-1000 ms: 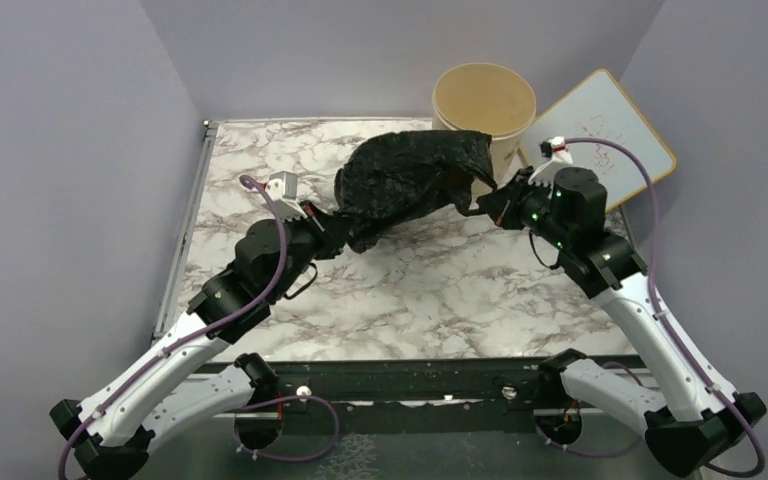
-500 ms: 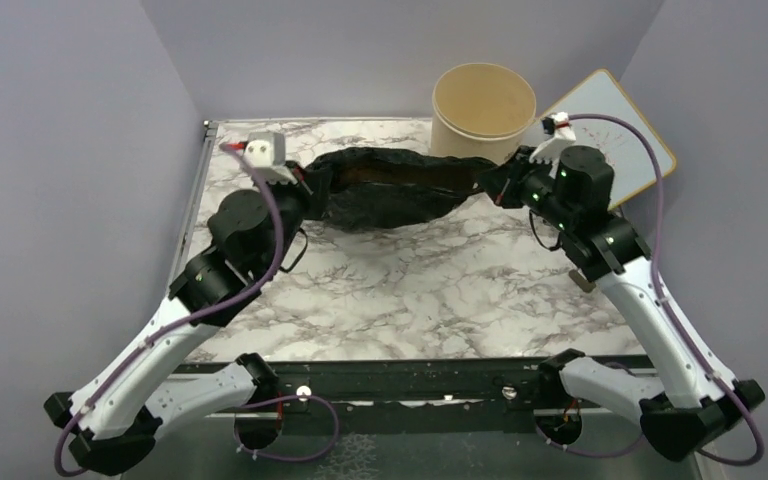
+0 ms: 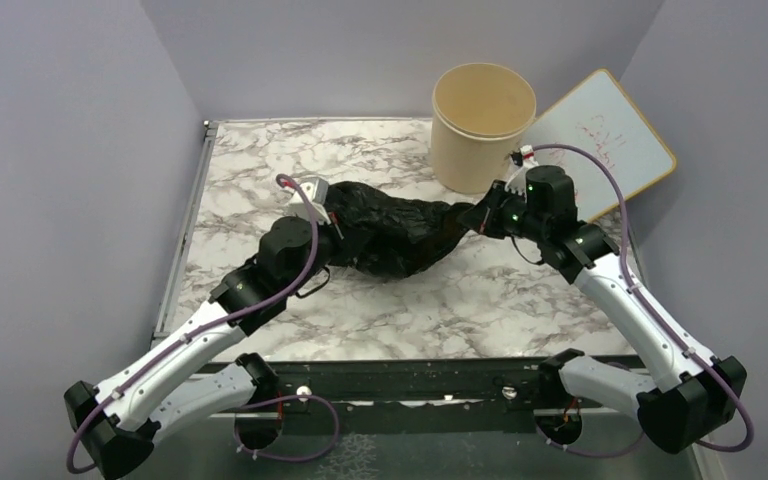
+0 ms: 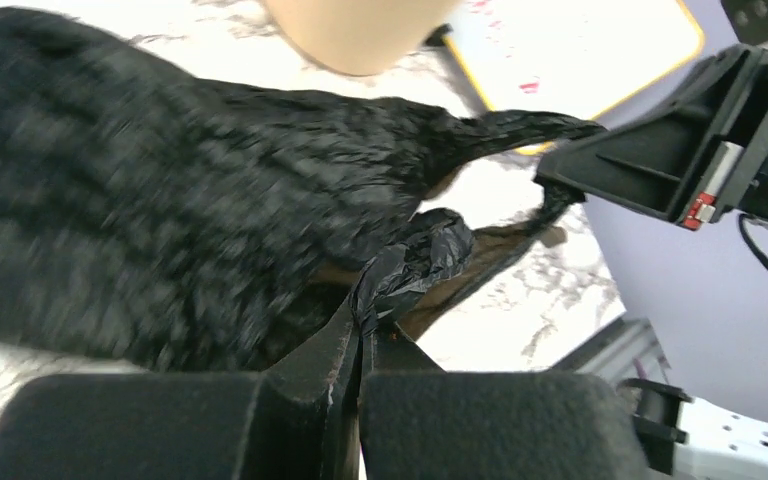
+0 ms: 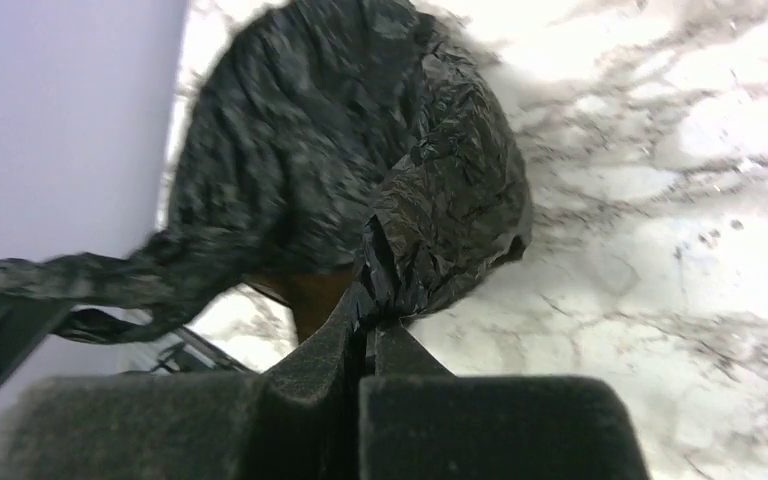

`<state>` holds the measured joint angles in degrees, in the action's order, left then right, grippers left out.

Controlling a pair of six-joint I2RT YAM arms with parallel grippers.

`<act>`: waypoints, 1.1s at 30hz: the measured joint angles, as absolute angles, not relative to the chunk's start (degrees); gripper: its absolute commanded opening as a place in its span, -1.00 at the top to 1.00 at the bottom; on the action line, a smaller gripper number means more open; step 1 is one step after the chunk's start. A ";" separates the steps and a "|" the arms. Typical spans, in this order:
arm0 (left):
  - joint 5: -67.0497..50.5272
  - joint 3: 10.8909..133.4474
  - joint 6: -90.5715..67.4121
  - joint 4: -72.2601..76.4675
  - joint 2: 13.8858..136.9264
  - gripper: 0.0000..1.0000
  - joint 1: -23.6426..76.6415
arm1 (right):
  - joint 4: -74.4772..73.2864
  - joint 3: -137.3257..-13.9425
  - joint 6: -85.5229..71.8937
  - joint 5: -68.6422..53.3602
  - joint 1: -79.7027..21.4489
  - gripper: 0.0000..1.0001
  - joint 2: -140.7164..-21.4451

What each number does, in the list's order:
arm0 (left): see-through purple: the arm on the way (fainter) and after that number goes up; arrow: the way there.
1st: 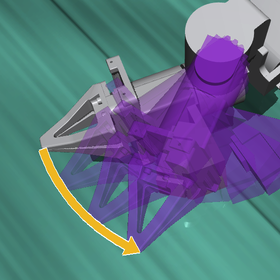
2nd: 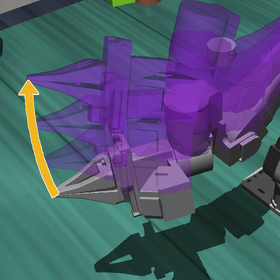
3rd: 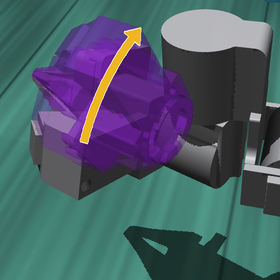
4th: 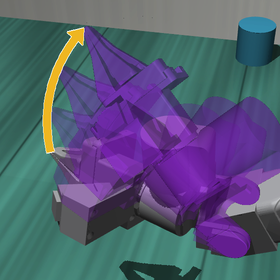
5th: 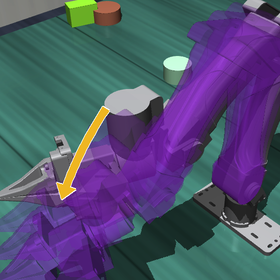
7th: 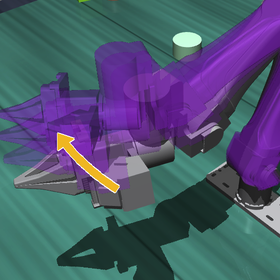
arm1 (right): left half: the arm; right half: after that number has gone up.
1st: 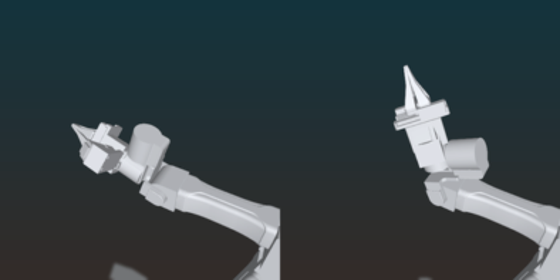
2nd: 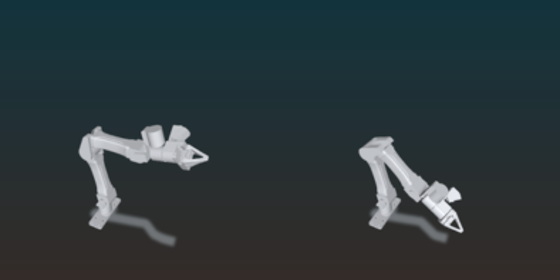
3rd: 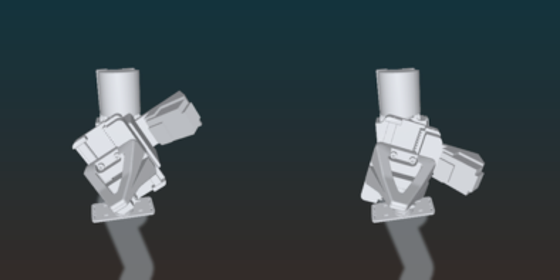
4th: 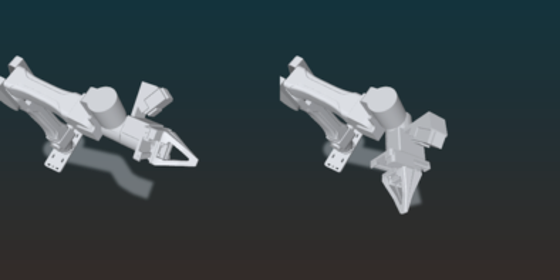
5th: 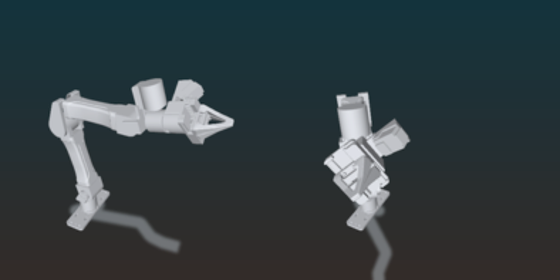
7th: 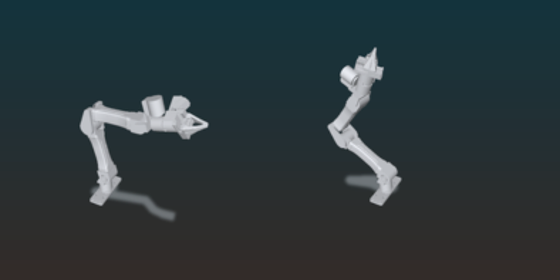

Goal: Put the trash bags into the trash bin

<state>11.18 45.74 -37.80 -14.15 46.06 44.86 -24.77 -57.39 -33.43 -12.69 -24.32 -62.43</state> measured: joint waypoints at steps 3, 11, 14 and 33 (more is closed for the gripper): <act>5.98 50.17 -36.75 -12.58 50.74 1.00 44.86 | -22.96 -59.27 -34.57 -13.39 -24.32 0.89 -61.49; -6.98 56.12 -36.60 -1.93 55.70 1.00 44.86 | -21.43 -66.41 -35.42 -15.51 -24.29 0.84 -65.91; -8.75 57.56 -36.69 -1.32 57.32 1.00 44.86 | -18.98 -62.61 -37.34 -19.07 -24.29 0.68 -66.22; -10.90 57.04 -41.45 -1.19 62.26 1.00 44.86 | -7.66 -51.40 -42.85 -24.14 -24.32 -0.02 -59.90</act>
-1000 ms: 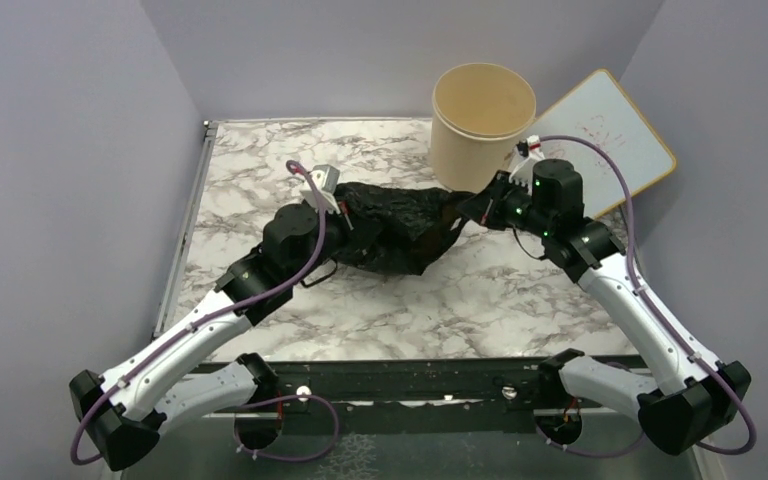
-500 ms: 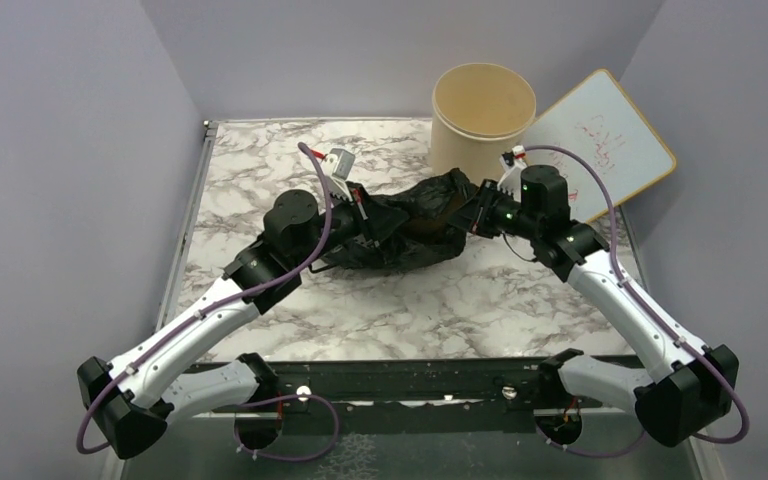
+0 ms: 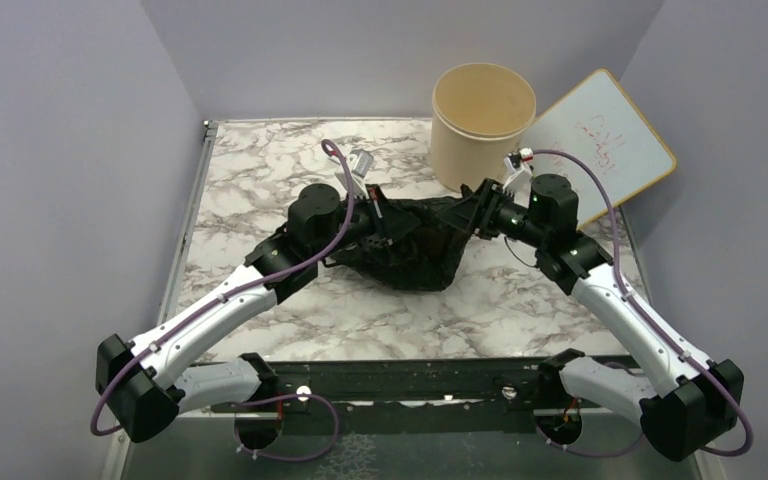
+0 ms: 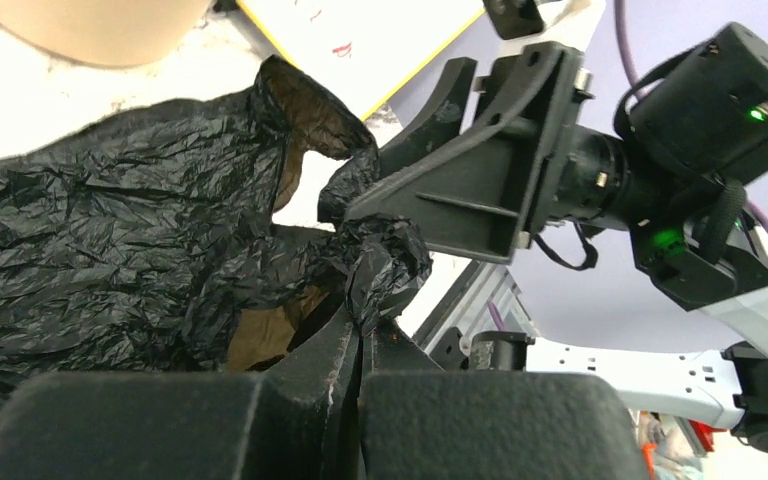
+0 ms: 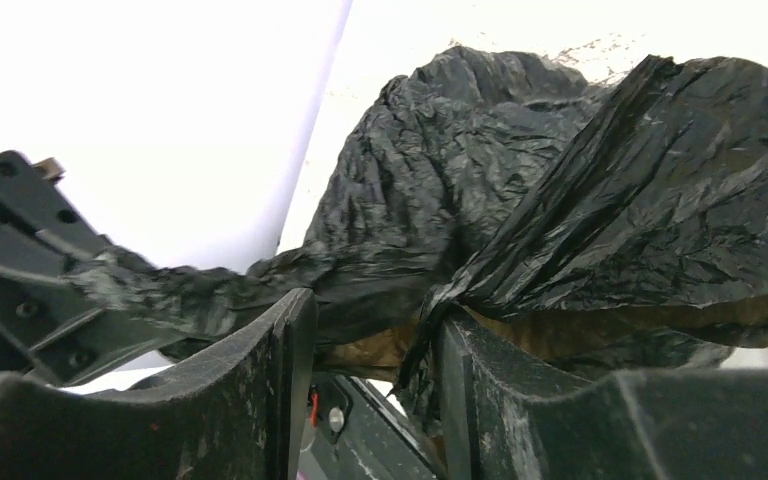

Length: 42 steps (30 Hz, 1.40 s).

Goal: Put the trash bags into the trash bin

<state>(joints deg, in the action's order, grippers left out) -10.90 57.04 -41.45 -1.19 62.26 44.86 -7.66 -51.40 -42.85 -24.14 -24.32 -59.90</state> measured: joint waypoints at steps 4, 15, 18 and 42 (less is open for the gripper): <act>-11.11 56.95 -43.11 -1.19 64.10 1.00 44.86 | -6.52 -50.04 -42.57 -24.51 -24.32 -0.03 -58.15; -7.40 56.93 -46.83 -0.62 62.19 1.00 44.75 | 3.07 -45.17 -39.66 -28.82 -24.32 -0.07 -48.82; -7.57 56.93 -48.36 -0.40 63.24 1.00 44.69 | 6.92 -43.66 -40.47 -34.20 -24.32 -0.09 -51.00; -15.40 52.64 -60.99 12.51 68.51 1.00 44.69 | 19.90 -40.14 -41.56 -38.81 -32.67 0.09 -60.18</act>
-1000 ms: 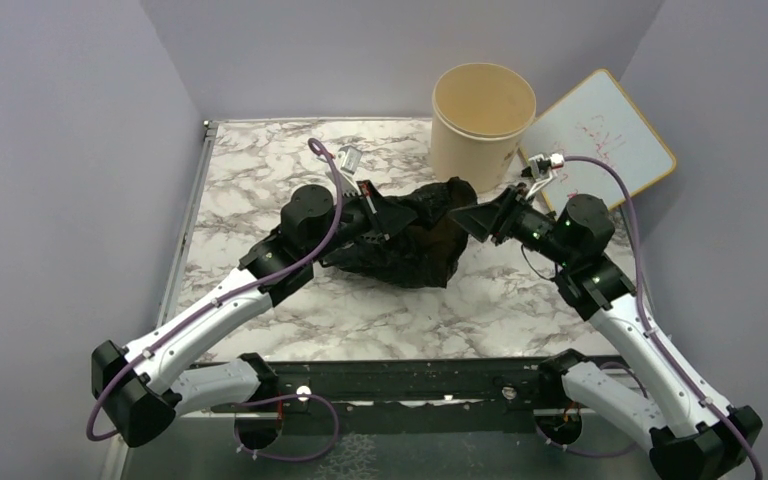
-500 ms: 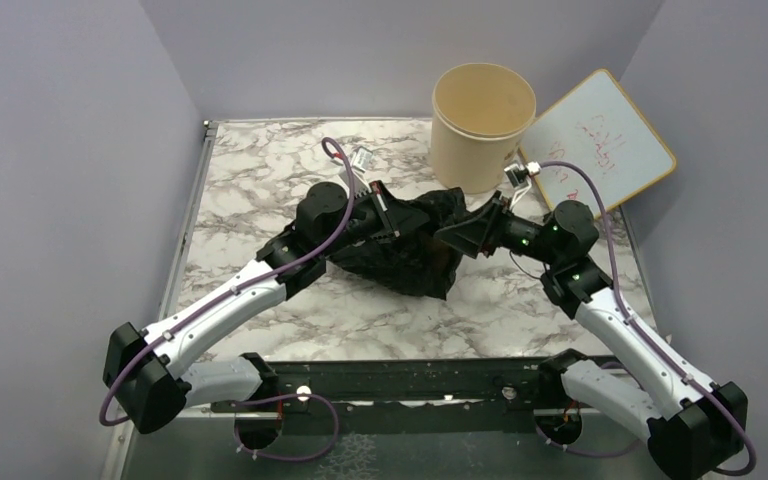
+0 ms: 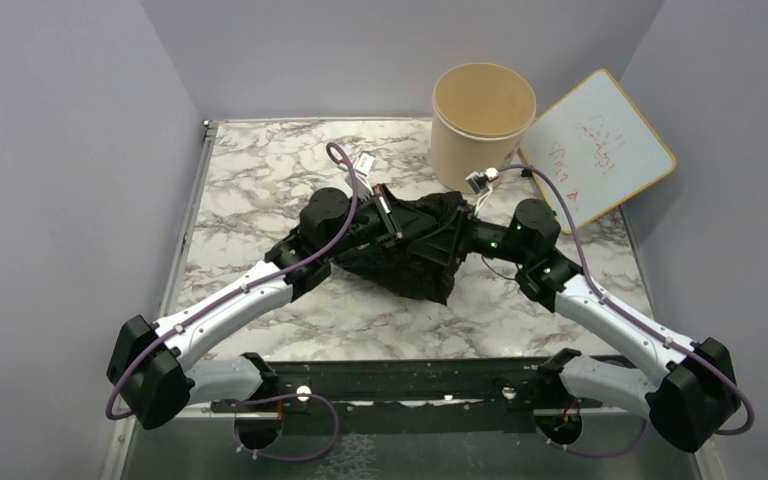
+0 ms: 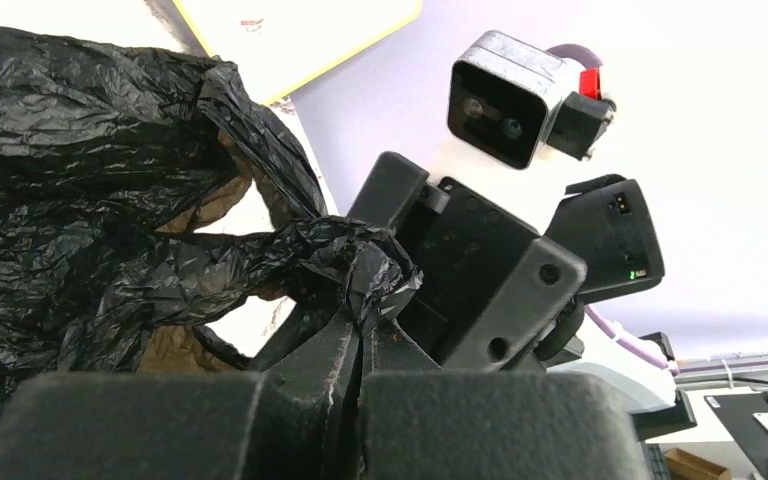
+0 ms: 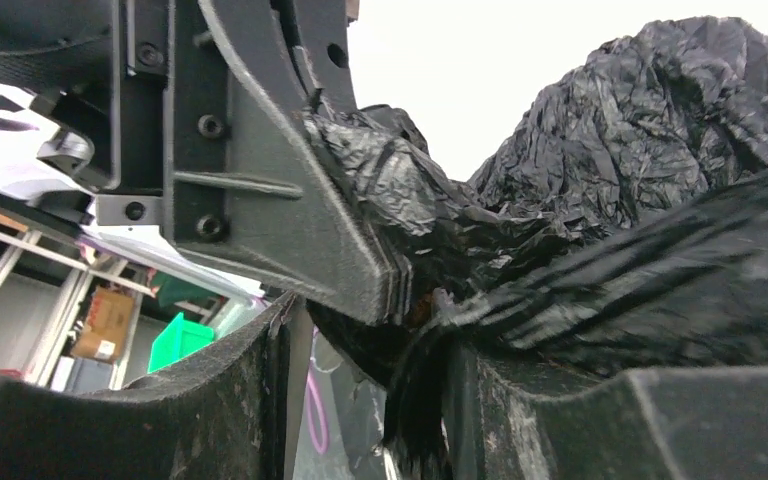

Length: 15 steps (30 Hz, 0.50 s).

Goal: Put the trash bags into the trash bin

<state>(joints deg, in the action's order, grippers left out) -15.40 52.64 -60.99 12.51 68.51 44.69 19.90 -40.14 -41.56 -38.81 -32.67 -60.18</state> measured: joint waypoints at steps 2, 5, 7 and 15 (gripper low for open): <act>-15.44 52.31 -61.39 12.99 68.45 1.00 44.69 | 19.86 -40.16 -41.06 -37.52 -33.47 0.32 -61.19; -15.40 51.59 -61.65 13.17 67.92 1.00 44.69 | 19.68 -40.16 -40.34 -34.89 -33.69 0.65 -61.04; -15.31 51.37 -61.60 13.04 67.35 0.94 44.69 | 19.73 -40.10 -40.32 -33.23 -33.69 0.80 -60.29; -14.17 53.08 -57.25 6.70 65.23 -0.04 44.69 | 19.33 -39.57 -39.00 -32.21 -33.80 0.99 -56.95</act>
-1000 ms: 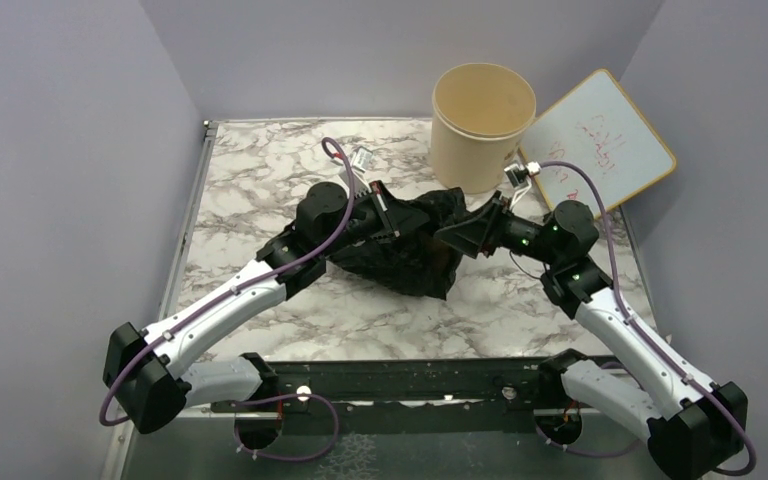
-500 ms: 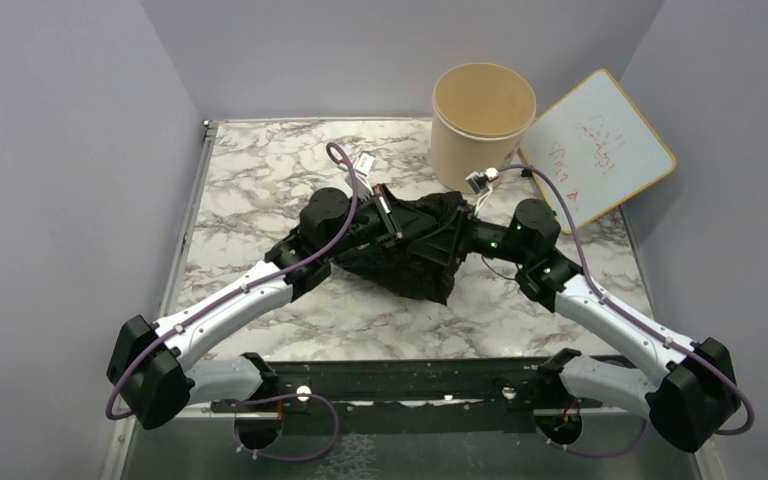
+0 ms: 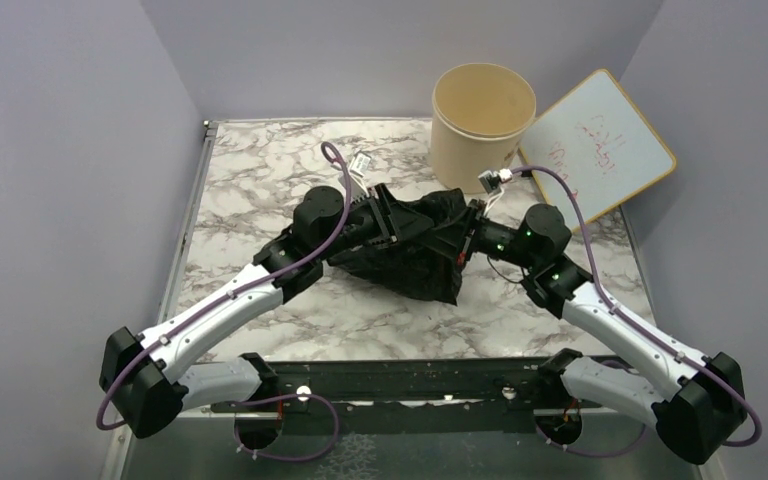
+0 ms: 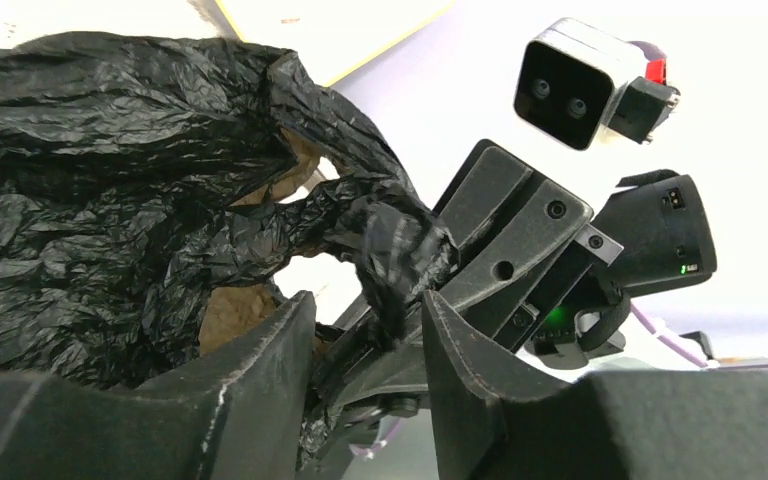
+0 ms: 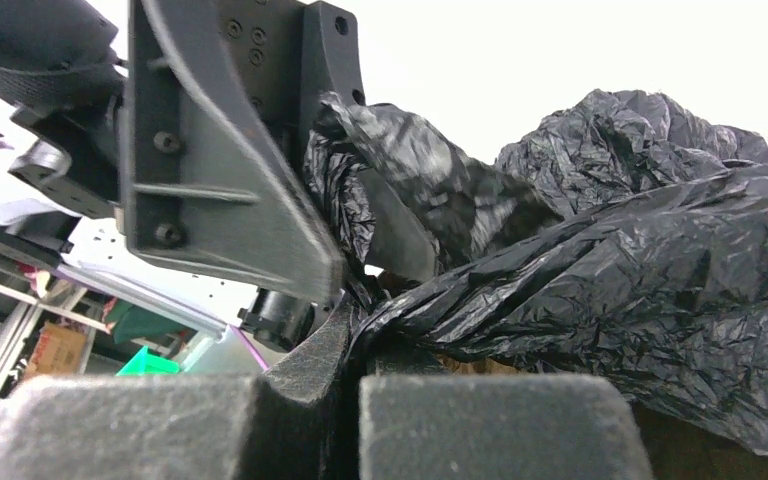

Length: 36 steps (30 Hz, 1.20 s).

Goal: Put the trash bags into the trash bin

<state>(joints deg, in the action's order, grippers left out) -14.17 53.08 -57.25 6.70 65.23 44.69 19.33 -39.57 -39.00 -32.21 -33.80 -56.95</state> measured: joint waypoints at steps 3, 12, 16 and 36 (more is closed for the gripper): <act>-13.50 56.31 -53.80 1.28 65.23 -0.21 44.29 | 19.14 -39.35 -38.92 -33.85 -33.80 0.99 -57.10; -14.90 70.63 -39.29 -16.45 66.67 -0.29 41.15 | 13.13 -39.29 -34.33 -42.54 -33.74 0.96 -60.42; -17.93 74.54 -33.45 -22.92 69.71 -0.33 40.86 | 10.61 -40.60 -32.21 -43.38 -33.74 0.95 -60.86; -29.67 81.95 -18.85 -36.58 75.48 0.18 40.84 | 8.64 -42.76 -31.64 -49.47 -33.74 0.89 -64.71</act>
<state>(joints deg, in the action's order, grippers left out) -29.67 81.95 -18.85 -36.58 75.48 40.84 8.64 -42.76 -31.64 -49.47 -33.74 -64.71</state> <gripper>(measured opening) 0.457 0.052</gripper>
